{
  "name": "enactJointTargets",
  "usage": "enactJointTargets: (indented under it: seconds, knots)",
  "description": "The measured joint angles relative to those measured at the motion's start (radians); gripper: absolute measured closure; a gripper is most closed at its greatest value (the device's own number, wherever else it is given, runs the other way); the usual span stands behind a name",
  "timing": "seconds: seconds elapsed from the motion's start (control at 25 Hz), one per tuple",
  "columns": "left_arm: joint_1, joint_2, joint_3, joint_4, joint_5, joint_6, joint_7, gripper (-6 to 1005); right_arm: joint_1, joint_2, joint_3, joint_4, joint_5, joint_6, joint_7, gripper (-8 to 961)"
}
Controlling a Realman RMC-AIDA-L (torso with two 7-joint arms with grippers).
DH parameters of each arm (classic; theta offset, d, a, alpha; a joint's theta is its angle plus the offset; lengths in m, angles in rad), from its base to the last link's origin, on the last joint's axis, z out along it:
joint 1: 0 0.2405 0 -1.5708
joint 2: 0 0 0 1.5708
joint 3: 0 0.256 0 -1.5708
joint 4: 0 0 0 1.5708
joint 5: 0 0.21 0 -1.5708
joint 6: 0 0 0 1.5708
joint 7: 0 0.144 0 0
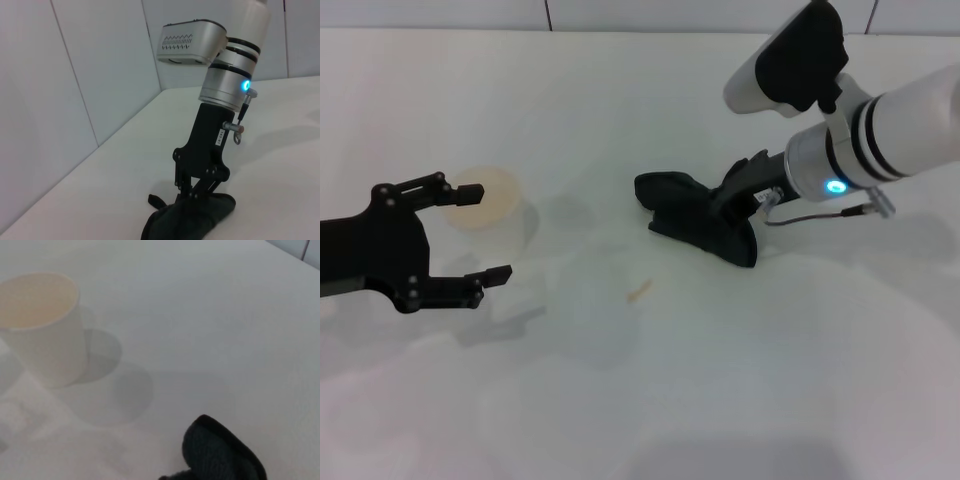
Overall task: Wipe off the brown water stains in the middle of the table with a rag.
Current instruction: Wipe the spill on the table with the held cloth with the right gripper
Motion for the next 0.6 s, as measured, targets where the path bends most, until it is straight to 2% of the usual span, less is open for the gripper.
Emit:
enactJointTargets:
  seconds: [0.32, 0.6]
  knots:
    - [-0.003, 0.0, 0.0, -0.007, 0.001, 0.0, 0.0, 110, -0.062, 0.008, -0.12, -0.134, 0.042, -0.007, 0.021, 858]
    - [-0.003, 0.0, 0.0, -0.007, 0.001, 0.0, 0.009, 110, -0.089, 0.008, -0.185, -0.162, 0.082, -0.023, 0.035, 858]
